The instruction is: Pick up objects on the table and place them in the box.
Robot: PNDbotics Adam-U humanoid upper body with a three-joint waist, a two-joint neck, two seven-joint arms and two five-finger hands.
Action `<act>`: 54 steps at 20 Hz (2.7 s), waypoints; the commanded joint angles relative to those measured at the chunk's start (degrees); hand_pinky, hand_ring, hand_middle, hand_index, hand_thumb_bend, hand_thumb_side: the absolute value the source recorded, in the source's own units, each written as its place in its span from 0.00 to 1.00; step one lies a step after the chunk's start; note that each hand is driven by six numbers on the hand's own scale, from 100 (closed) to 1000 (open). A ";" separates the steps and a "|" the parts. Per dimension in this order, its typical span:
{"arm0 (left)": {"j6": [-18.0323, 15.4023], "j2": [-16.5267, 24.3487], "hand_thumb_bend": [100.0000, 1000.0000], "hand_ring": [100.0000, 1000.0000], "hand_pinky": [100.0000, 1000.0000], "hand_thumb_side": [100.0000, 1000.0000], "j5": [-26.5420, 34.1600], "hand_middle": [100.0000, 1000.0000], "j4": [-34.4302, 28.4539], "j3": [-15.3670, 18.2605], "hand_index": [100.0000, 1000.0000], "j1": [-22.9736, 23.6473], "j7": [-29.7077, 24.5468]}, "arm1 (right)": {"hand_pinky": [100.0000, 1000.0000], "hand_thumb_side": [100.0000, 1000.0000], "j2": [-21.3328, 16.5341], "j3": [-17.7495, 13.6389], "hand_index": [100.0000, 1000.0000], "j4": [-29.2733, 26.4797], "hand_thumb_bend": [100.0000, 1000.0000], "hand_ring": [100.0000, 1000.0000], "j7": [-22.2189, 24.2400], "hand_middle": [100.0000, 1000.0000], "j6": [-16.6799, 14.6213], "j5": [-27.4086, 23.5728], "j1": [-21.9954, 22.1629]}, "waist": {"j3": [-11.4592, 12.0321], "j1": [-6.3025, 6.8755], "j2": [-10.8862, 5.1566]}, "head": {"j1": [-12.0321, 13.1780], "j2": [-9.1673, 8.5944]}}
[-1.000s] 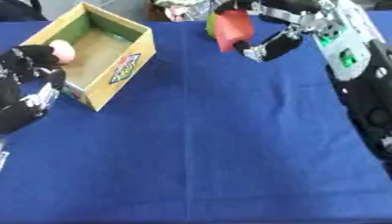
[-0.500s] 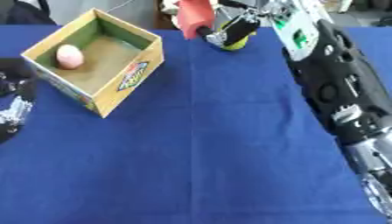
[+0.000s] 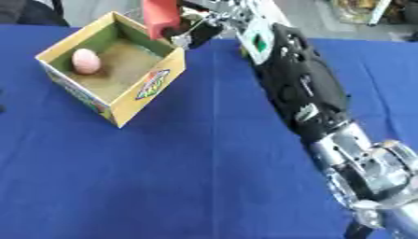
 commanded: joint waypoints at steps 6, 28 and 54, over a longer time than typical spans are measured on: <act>-1.28 -1.20 0.18 0.53 0.40 0.26 2.72 0.50 -2.07 -1.41 0.70 -2.26 -0.75 | 0.79 0.00 3.59 -2.31 0.93 3.99 0.00 0.74 -2.78 0.54 1.49 6.64 -0.45 | 4.27 -0.43 -1.32 | -5.82 -0.78; -0.87 -1.66 0.20 0.54 0.40 0.27 2.74 0.51 -2.09 -1.58 0.71 -2.43 -2.90 | 0.88 0.23 4.52 -5.48 1.00 7.89 0.00 0.91 -12.65 1.00 8.63 18.79 0.42 | 5.06 -0.98 -1.05 | -6.62 -0.93; -0.68 -0.69 0.22 0.55 0.40 0.30 0.75 0.52 -1.37 -0.21 0.71 -1.34 -3.28 | 0.88 0.42 -11.10 -14.26 1.00 17.37 0.00 0.89 -15.45 0.97 25.81 4.29 1.44 | -0.29 -0.64 -0.06 | -6.01 -3.32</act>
